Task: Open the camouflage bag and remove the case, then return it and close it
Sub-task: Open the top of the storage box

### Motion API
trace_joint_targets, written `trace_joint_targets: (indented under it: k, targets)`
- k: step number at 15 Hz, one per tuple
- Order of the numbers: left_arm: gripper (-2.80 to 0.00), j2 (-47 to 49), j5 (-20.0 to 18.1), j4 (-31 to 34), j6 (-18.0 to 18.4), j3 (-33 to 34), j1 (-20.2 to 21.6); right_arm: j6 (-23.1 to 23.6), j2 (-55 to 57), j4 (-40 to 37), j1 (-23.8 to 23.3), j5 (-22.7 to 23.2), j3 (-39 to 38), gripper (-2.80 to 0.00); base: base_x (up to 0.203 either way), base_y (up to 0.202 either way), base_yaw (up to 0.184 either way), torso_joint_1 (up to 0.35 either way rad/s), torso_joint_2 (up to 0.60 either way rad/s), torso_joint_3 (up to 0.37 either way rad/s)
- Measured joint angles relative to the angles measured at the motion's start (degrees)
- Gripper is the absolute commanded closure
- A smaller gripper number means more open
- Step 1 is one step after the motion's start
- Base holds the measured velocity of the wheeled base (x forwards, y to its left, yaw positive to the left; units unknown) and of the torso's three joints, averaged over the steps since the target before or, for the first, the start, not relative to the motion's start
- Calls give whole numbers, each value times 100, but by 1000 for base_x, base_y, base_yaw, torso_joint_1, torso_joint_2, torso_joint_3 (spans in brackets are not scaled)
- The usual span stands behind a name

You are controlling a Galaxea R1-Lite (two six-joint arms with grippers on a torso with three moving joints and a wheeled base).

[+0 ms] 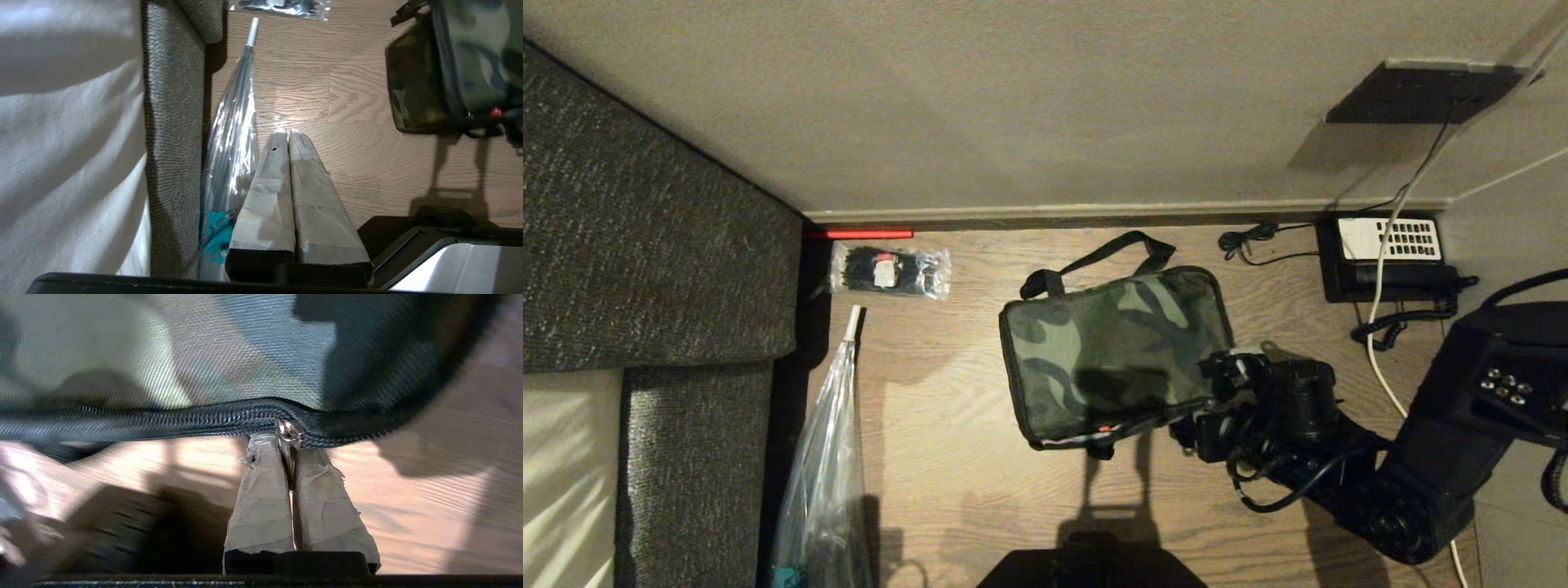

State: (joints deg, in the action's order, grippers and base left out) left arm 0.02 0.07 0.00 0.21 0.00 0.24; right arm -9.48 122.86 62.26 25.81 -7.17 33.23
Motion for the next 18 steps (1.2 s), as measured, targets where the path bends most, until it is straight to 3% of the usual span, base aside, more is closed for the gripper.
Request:
trace_joint_targets:
  k: [4,10,12,16,18]
  targets:
    - [0,0,0,1,1,0,0,-782,244,-411,718,-662,903,0,0,0,0,0,0,0]
    - [0,0,0,2,0,0,0,-1918,426,-1110,1141,-1230,2266,0,0,0,0,0,0,0]
    - [0,0,0,0,1,0,0,-1857,422,-1371,1161,-1068,1987,0,0,0,0,0,0,0]
    - [0,0,0,0,1,0,0,-1163,200,-1452,1066,-571,1080,0,0,0,0,0,0,0]
    - [0,0,-1,0,1,0,-2,-1222,127,-1455,1065,-586,972,0,0,0,0,0,0,0]
